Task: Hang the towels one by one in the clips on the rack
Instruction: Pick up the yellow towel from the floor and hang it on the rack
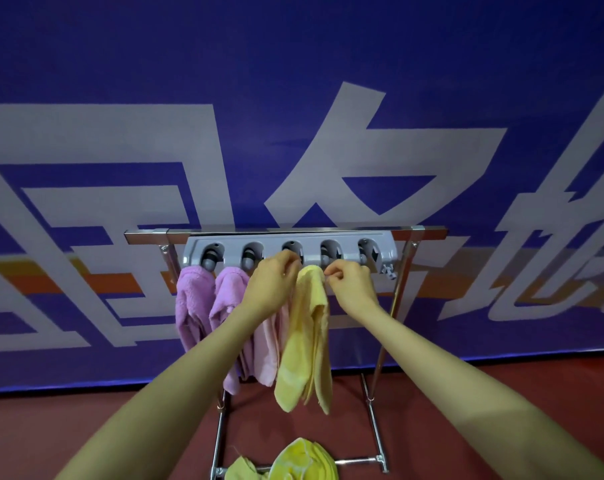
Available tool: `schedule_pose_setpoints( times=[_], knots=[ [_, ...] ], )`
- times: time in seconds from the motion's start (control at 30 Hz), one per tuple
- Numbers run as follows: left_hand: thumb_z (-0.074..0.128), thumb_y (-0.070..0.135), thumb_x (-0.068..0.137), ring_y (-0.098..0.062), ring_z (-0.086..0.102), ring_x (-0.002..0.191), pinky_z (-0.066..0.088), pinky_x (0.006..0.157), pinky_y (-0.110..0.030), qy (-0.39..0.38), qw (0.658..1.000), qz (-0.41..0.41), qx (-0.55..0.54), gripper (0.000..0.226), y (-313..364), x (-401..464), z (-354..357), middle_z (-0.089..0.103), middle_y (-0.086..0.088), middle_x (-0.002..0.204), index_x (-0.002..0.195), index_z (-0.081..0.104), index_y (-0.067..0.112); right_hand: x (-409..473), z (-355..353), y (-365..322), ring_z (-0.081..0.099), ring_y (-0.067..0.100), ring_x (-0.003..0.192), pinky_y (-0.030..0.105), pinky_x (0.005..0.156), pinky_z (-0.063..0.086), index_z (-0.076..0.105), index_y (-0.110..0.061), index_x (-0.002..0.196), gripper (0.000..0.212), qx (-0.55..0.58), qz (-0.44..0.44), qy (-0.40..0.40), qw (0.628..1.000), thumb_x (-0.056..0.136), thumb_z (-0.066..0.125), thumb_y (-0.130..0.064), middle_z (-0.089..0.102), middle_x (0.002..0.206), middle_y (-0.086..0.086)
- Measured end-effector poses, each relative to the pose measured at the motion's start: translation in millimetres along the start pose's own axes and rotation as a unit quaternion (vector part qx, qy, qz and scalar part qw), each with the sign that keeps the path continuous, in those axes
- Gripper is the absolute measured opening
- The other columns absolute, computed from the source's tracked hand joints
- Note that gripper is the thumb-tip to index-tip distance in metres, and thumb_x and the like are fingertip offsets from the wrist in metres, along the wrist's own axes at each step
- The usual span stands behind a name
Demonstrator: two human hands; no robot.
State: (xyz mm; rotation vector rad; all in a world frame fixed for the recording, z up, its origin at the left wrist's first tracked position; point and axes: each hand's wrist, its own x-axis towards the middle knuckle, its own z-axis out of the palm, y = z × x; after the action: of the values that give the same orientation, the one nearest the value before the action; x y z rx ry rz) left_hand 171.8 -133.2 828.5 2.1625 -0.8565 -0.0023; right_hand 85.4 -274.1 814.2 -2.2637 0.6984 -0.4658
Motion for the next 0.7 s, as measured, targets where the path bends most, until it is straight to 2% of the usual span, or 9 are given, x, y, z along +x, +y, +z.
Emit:
schedule_pose_setpoints(
  times=[0.1,0.2,0.27,0.4,0.53,0.7],
  knots=[
    [0.047,0.017,0.096,-0.009,0.063,0.070,0.048,0.069,-0.024,-0.001,0.994,-0.005,-0.107,0.018,13.2,-24.6,-12.4,0.067,0.004,0.075,0.091,0.064,0.014,-18.0,-15.9,-4.2,0.062,0.012,0.078,0.028,0.072,0.055,0.071,-0.013,0.089,0.015,0.058,-0.019,0.021,0.998,0.087,0.058,-0.005,0.070,0.085,0.004],
    [0.046,0.013,0.096,-0.008,0.062,0.066,0.050,0.069,-0.023,0.017,0.983,-0.027,-0.178,0.020,14.5,-50.3,-17.6,0.068,0.000,0.072,0.087,0.064,0.011,-37.5,-27.7,-8.0,0.062,0.013,0.078,0.023,0.069,0.052,0.070,-0.015,0.084,0.014,0.116,-0.019,0.025,0.993,0.085,0.061,-0.004,0.070,0.082,0.004],
    [0.047,0.012,0.096,-0.008,0.062,0.068,0.051,0.072,-0.023,0.029,0.975,-0.050,-0.214,0.020,11.4,-73.7,-16.1,0.069,-0.001,0.073,0.089,0.065,0.009,-56.2,-31.2,-8.3,0.065,0.018,0.079,0.027,0.071,0.054,0.070,-0.016,0.082,0.016,0.147,-0.020,0.015,0.989,0.084,0.062,-0.002,0.070,0.080,0.005],
    [0.049,0.009,0.095,-0.006,0.061,0.063,0.050,0.068,-0.019,0.023,0.966,-0.085,-0.245,0.018,12.9,-114.7,-1.4,0.069,-0.004,0.073,0.090,0.066,0.007,-89.9,-29.0,-3.8,0.068,0.024,0.077,0.037,0.075,0.057,0.067,-0.022,0.075,0.025,0.219,-0.006,0.007,0.976,0.081,0.062,0.002,0.071,0.077,0.008],
    [0.049,0.009,0.095,-0.010,0.058,0.058,0.048,0.063,-0.023,0.031,0.948,-0.128,-0.289,0.021,8.4,-141.0,20.3,0.066,-0.003,0.066,0.083,0.065,0.012,-121.0,-10.2,7.3,0.066,0.018,0.068,0.032,0.071,0.054,0.066,-0.017,0.074,0.027,0.262,0.017,-0.007,0.965,0.079,0.059,0.008,0.069,0.074,0.017],
    [0.049,0.011,0.093,-0.011,0.054,0.059,0.045,0.061,-0.026,0.013,0.934,-0.204,-0.294,0.022,-33.7,-172.7,51.8,0.064,0.002,0.061,0.079,0.065,0.015,-143.9,33.4,53.5,0.064,0.015,0.061,0.035,0.070,0.054,0.067,-0.018,0.072,0.026,0.267,0.073,-0.025,0.961,0.076,0.061,0.007,0.066,0.066,0.010]
  ],
)
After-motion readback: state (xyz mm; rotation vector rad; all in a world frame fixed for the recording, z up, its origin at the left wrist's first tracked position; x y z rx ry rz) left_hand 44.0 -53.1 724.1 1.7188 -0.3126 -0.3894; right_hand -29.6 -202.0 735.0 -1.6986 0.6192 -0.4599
